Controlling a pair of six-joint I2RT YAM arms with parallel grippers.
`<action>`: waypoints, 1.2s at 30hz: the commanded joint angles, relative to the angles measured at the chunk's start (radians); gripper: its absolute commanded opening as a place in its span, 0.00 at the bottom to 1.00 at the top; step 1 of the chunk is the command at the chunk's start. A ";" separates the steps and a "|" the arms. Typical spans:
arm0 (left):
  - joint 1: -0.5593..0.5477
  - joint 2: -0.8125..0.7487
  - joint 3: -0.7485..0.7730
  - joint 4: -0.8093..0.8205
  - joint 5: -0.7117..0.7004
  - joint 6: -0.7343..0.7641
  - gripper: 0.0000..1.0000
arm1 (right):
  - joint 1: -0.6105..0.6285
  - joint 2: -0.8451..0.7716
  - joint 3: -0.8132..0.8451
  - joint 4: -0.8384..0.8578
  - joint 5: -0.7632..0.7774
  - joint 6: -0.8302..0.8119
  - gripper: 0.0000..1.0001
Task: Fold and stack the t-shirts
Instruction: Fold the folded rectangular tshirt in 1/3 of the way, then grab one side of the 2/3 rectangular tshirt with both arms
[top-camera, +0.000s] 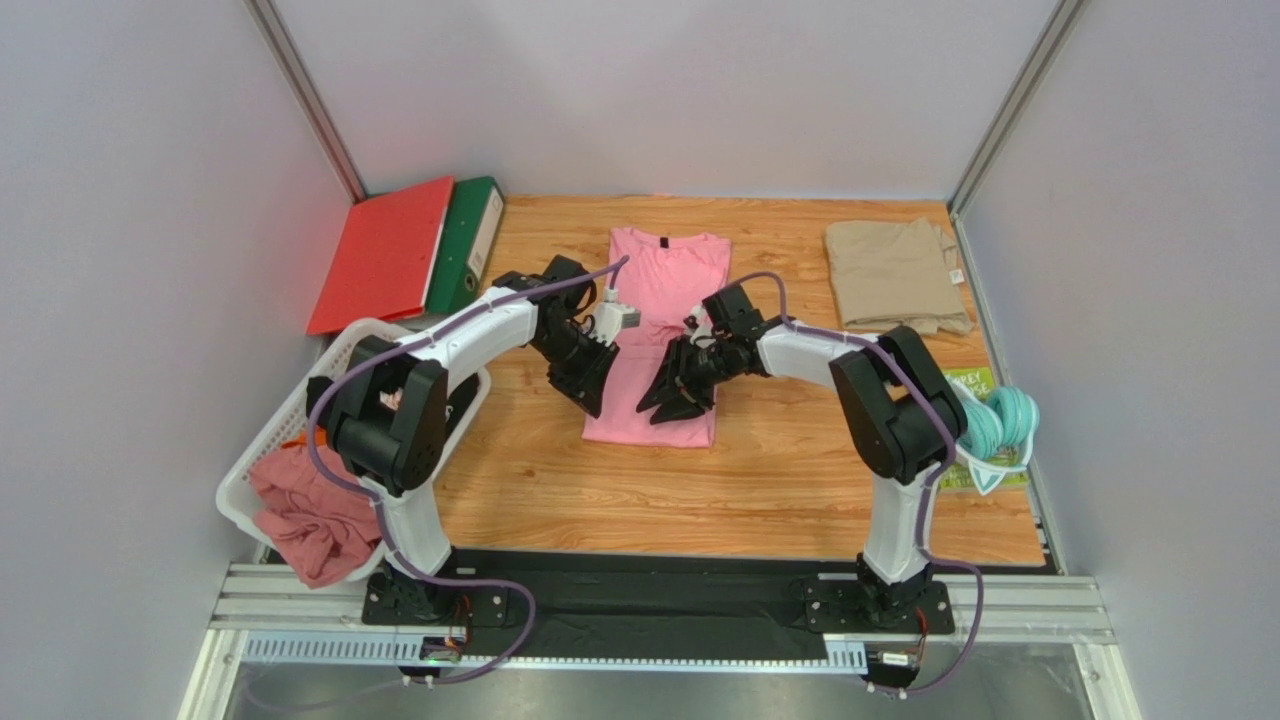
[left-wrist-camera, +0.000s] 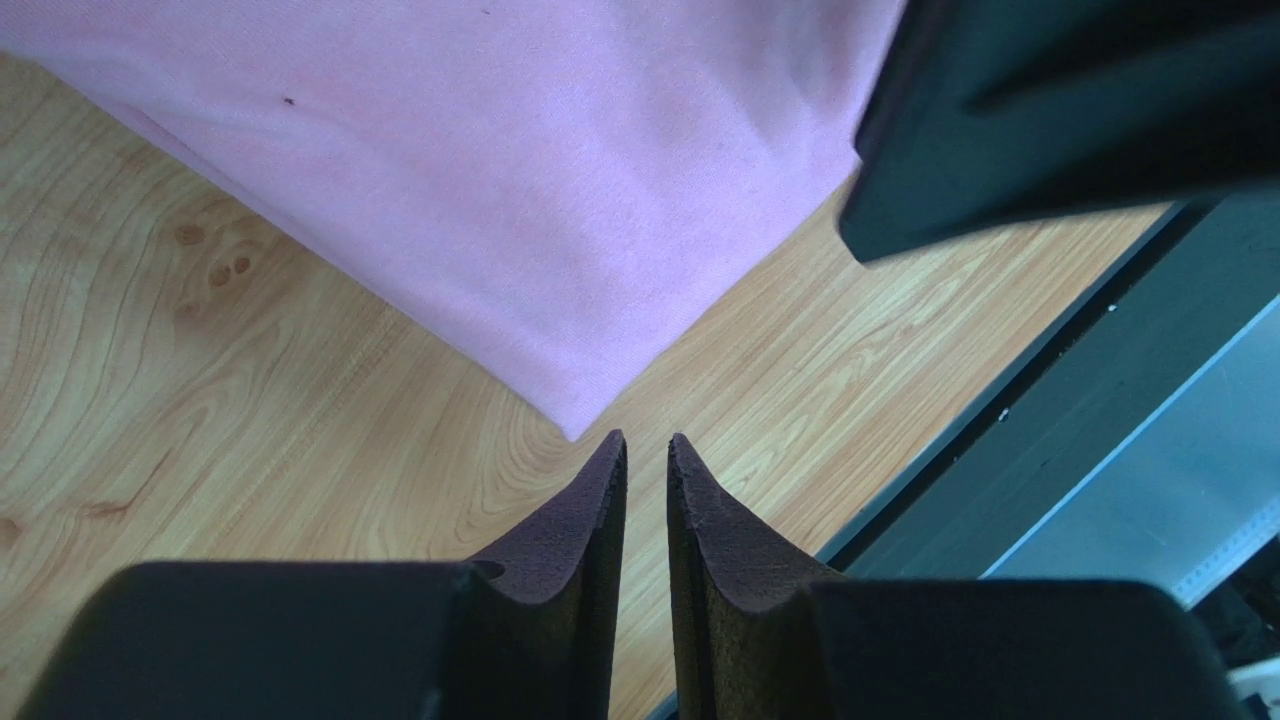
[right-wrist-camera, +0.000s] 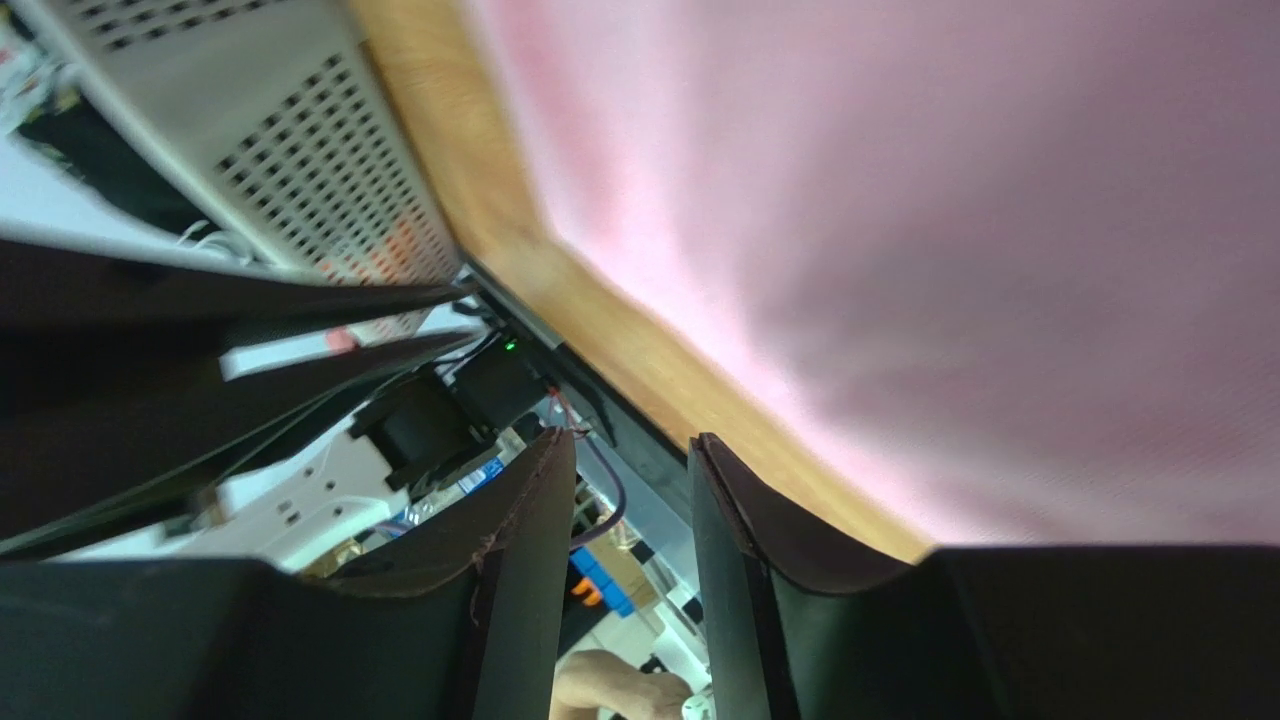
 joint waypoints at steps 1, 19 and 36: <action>0.000 -0.041 0.018 -0.011 0.000 0.030 0.22 | -0.016 0.069 -0.058 0.080 -0.028 0.044 0.40; 0.000 -0.184 -0.073 -0.065 0.017 0.054 0.24 | -0.065 -0.230 -0.088 -0.167 0.009 -0.123 0.47; 0.000 -0.023 -0.153 -0.036 0.100 -0.006 0.25 | -0.144 -0.345 -0.294 -0.273 0.215 -0.217 0.47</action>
